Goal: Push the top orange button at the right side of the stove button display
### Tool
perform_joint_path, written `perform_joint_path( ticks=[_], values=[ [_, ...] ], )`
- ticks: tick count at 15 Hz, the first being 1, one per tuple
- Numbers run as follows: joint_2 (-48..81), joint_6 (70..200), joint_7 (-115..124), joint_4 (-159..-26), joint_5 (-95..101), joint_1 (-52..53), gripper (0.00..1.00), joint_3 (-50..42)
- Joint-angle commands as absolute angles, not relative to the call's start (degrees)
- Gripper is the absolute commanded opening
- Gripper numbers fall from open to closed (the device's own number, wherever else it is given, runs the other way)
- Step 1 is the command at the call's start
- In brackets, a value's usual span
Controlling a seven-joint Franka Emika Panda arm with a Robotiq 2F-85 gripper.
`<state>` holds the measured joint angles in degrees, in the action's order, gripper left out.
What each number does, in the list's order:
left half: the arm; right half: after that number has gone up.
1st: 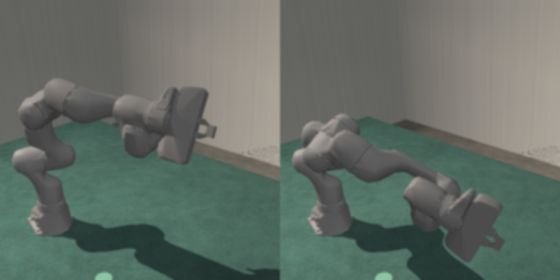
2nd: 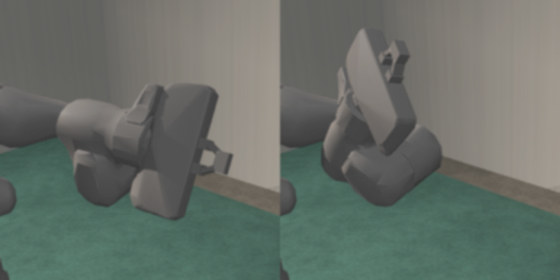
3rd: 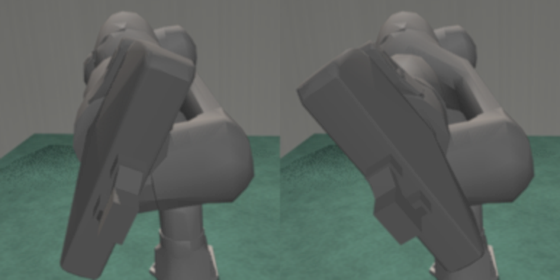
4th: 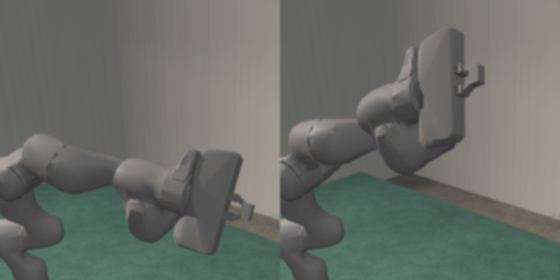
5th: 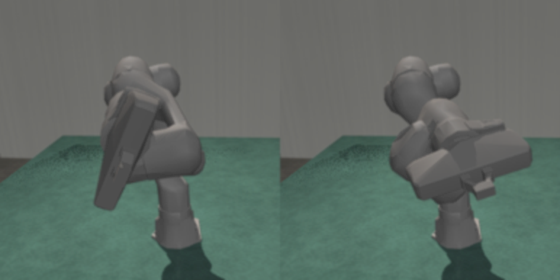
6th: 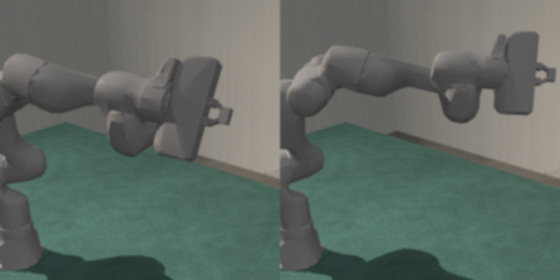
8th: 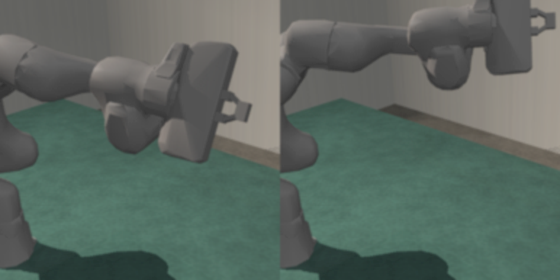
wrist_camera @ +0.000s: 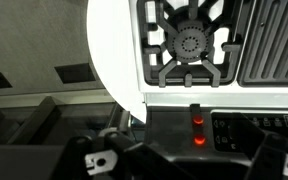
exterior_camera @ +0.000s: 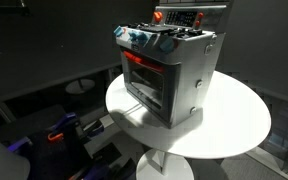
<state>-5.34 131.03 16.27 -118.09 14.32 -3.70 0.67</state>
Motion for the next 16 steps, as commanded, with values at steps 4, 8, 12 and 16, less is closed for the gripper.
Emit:
perform_joint_path(
  ticks=[4,8,12,16],
  values=[
    [4.49,129.71,21.73,-108.57,19.68,-2.91,1.00,-0.37],
    [8.54,129.22,22.66,-105.01,20.44,-2.12,1.00,-1.67],
    [11.51,129.13,21.71,-101.90,19.31,-1.22,1.00,-2.61],
    [14.01,128.28,21.42,-99.02,18.72,-0.35,1.00,-3.20]
  ],
)
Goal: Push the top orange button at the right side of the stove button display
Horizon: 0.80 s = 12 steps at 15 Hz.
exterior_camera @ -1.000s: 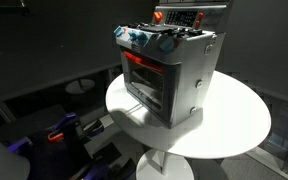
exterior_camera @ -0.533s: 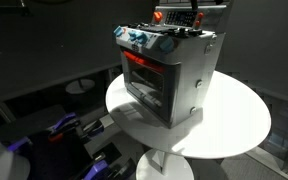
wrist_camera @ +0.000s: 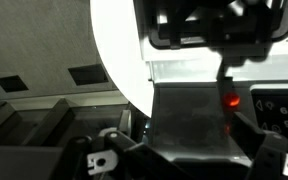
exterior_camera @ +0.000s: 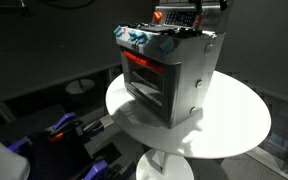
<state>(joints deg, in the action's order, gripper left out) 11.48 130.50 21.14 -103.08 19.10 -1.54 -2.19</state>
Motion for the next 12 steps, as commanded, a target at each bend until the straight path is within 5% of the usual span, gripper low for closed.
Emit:
perform_joint_path(
  ticks=[1,12],
  values=[
    [14.45,127.99,21.28,-98.51,18.58,-0.21,1.00,-3.31],
    [12.20,121.99,19.50,-98.22,16.89,-0.14,1.00,-3.60]
  ],
)
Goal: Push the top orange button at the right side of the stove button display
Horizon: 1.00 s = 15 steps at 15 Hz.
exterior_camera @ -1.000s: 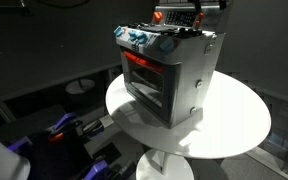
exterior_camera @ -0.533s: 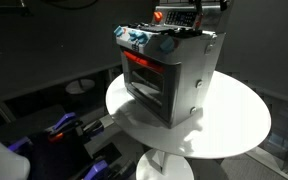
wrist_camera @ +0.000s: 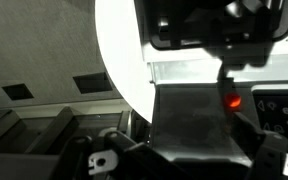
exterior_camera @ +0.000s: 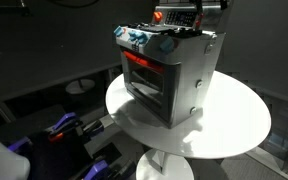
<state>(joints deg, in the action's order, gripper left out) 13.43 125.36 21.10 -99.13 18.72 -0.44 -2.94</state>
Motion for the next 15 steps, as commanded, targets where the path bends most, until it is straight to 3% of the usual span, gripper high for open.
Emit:
perform_joint_path(
  ticks=[1,15],
  values=[
    [11.52,120.86,19.20,-98.46,16.64,-0.22,1.00,-3.59],
    [2.02,97.63,8.08,-101.42,8.87,-1.15,1.00,-2.88]
  ],
)
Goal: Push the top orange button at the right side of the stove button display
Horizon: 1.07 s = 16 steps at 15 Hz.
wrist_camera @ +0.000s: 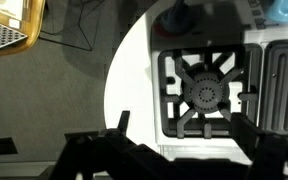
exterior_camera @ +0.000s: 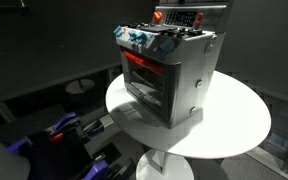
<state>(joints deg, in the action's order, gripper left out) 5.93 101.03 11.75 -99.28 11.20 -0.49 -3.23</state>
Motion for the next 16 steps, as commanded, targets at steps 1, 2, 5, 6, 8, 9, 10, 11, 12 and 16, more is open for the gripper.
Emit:
perform_joint_path(
  ticks=[1,2,5,6,8,9,10,11,12,16],
  values=[
    [0.79,96.64,6.93,-102.08,8.29,-1.20,1.00,-2.87],
    [-0.29,95.60,5.95,-102.56,7.92,-1.22,1.00,-2.88],
    [-4.58,94.11,3.86,-105.52,7.36,-1.26,1.00,-2.94],
    [-6.32,94.03,3.27,-106.90,7.22,-1.27,1.00,-2.98],
    [-9.80,94.61,2.32,-110.00,6.98,-1.25,1.00,-3.01],
    [-11.37,94.95,2.07,-111.51,6.93,-1.23,1.00,-3.02],
    [-12.76,95.03,1.96,-112.79,7.00,-1.21,1.00,-3.01],
    [-14.03,95.04,1.83,-113.95,6.97,-1.18,1.00,-3.02],
    [-15.09,94.99,1.75,-114.92,6.93,-1.18,1.00,-3.05],
    [-17.51,94.79,1.87,-117.37,7.07,-1.24,1.00,-3.09]
  ],
)
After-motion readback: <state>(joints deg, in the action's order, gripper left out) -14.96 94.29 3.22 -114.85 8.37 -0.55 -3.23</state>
